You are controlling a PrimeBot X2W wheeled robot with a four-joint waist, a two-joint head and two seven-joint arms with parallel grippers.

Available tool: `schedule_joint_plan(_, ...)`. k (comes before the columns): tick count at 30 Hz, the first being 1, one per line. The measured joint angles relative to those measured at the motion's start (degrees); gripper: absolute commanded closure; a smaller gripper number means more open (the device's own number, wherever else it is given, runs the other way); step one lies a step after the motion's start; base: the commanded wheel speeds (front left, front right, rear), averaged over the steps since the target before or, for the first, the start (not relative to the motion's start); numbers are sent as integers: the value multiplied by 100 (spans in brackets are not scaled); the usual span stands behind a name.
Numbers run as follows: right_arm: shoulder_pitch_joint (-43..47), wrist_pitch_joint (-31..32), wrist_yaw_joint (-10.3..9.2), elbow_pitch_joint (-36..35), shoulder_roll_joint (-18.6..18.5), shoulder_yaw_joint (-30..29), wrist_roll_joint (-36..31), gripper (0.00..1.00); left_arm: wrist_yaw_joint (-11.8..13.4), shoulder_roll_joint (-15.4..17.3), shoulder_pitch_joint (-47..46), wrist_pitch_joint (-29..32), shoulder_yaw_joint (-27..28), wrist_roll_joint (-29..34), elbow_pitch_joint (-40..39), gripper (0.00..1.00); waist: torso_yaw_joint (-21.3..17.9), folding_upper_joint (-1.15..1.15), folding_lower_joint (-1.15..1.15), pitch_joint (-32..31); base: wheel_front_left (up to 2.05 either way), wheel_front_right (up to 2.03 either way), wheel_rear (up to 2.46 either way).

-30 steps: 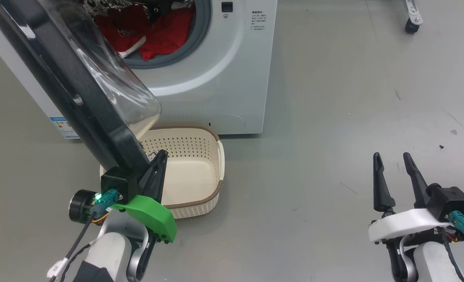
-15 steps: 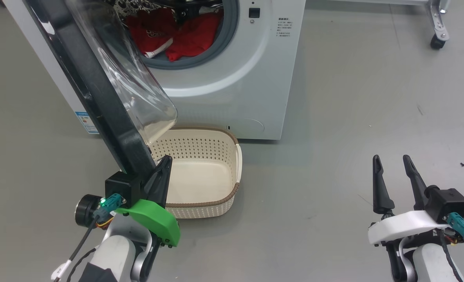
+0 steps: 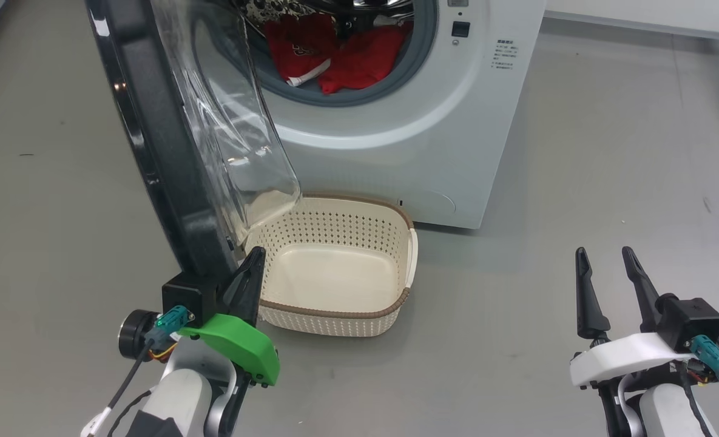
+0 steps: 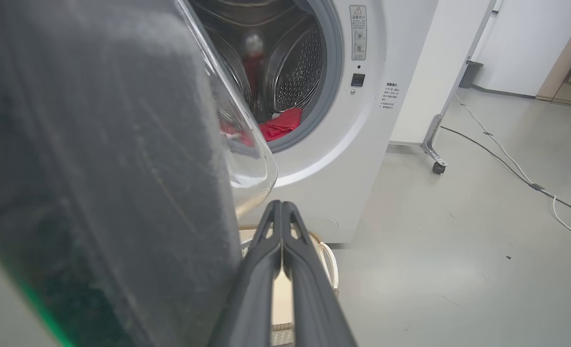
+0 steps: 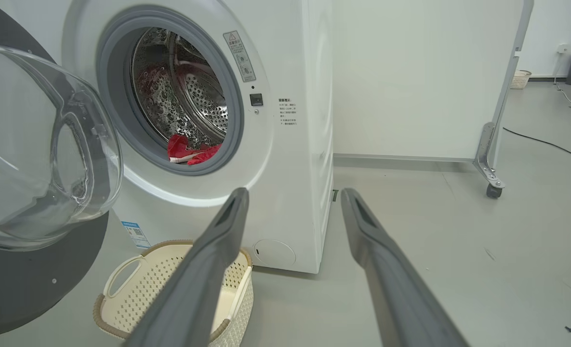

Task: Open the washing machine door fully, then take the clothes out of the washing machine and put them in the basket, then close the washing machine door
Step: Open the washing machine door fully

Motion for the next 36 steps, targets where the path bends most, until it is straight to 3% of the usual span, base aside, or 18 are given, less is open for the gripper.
schedule_joint_plan(12,52,0,26,23,24,66,-43,0,111,4,7,-81,221,-103,43,100,399,0,0,-25,0,0,0)
schedule_joint_plan(36,40,0,82,5,37,22,-115,0,363,344,46,-433,1094,-355,12,100,606,0,0,417,0,0,0)
